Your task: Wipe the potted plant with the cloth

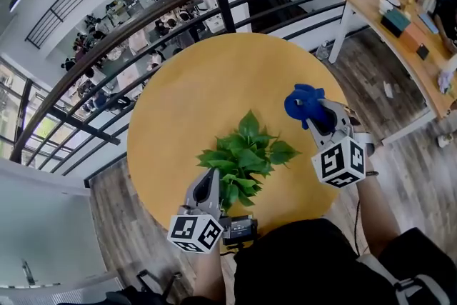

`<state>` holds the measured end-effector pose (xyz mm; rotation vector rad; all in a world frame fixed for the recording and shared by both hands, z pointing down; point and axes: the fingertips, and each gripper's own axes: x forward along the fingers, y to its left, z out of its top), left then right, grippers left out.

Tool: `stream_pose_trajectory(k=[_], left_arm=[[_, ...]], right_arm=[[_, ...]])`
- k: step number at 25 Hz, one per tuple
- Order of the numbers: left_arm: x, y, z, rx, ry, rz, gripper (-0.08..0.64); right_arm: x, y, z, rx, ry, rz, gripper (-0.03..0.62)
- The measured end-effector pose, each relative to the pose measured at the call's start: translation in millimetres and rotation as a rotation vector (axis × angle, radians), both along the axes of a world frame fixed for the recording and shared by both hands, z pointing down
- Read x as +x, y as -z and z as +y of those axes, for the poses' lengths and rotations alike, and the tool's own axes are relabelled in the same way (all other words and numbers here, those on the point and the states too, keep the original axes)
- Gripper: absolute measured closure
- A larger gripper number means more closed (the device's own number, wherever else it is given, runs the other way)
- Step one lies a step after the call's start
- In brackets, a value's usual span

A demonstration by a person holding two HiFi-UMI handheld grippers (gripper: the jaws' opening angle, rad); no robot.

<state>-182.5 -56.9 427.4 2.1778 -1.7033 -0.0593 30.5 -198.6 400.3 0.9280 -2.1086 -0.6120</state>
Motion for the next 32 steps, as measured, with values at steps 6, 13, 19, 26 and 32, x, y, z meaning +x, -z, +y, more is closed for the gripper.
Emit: stream_pose_trajectory(k=[6, 13, 19, 26, 32], left_arm=[[0, -3, -2, -0.002, 0.010, -0.002, 0.560], [-2, -3, -3, -0.006, 0.019, -0.001, 0.560], [-1, -2, -3, -0.008, 0.016, -0.004, 0.560], [0, -1, -4, -0.017, 0.012, -0.005, 0.560], [4, 3, -6, -0.019, 0.009, -0.017, 0.560]], right_arm=[[-49, 8, 36, -0.125, 0.221, -0.222, 0.469], [5, -92, 5, -0.189, 0.063, 0.207, 0.469], [19, -37, 4, -0.131, 0.050, 0.044, 0.470], [-23, 124, 78, -0.100, 0.335, -0.533, 0.469], [-48, 107, 149, -0.333, 0.593, -0.520, 0.469]])
